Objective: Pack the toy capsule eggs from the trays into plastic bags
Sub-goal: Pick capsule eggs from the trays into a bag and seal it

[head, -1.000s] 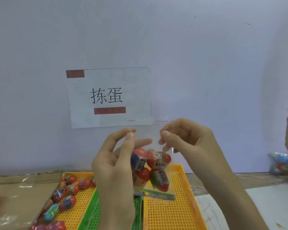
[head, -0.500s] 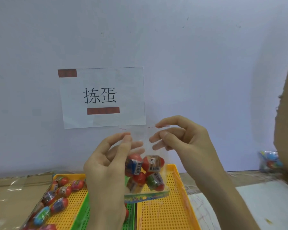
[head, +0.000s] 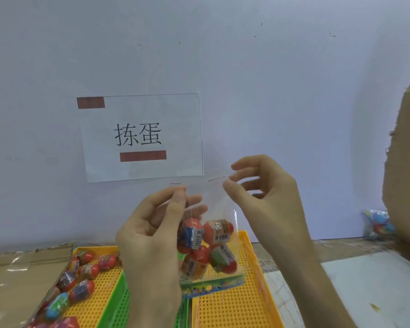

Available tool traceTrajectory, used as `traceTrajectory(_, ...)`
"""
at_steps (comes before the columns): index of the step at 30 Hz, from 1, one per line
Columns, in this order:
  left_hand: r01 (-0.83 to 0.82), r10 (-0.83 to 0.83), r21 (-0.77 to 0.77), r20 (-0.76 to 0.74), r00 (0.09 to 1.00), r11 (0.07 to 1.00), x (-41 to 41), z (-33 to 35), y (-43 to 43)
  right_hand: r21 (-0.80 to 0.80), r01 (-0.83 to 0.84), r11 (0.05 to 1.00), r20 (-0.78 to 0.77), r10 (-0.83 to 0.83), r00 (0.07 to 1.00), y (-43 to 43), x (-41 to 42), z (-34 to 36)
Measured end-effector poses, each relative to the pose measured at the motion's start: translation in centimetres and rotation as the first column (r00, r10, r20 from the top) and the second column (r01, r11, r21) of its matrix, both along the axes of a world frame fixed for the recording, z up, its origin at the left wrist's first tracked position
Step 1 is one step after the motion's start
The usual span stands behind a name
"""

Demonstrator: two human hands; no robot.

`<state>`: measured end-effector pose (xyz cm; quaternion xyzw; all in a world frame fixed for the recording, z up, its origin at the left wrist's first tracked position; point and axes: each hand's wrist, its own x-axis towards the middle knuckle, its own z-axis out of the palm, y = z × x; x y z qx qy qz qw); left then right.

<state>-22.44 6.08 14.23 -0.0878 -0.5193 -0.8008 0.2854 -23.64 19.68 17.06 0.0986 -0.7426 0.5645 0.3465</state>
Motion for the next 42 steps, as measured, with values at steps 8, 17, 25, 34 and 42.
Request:
traceTrajectory(8,0.045,-0.045,-0.219,0.005,0.999,0.975,0.2,-0.8,0.8,0.282,0.125,0.951,-0.284,-0.041,0.958,-1.7,1.1,0.2)
traceTrajectory(17,-0.049,0.023,-0.358,-0.076,0.997,0.933,0.6,-0.9,1.3,0.296,-0.081,0.952,-0.111,0.118,0.987,-0.8,0.7,0.3)
traceTrajectory(25,0.002,-0.058,-0.443,-0.112,0.992,0.896,0.7,-0.2,0.2,0.34,-0.153,0.928,-0.108,0.2,0.974,0.4,0.6,0.6)
traceTrajectory(34,-0.024,-0.047,-0.451,-0.145,0.988,0.892,1.0,0.0,-0.1,0.368,-0.14,0.919,-0.169,0.214,0.962,-0.1,0.5,0.4)
traceTrajectory(42,-0.046,-0.018,-0.426,-0.145,0.989,0.903,1.1,0.2,-0.3,0.28,-0.092,0.955,-0.266,0.17,0.949,-0.5,0.6,0.4)
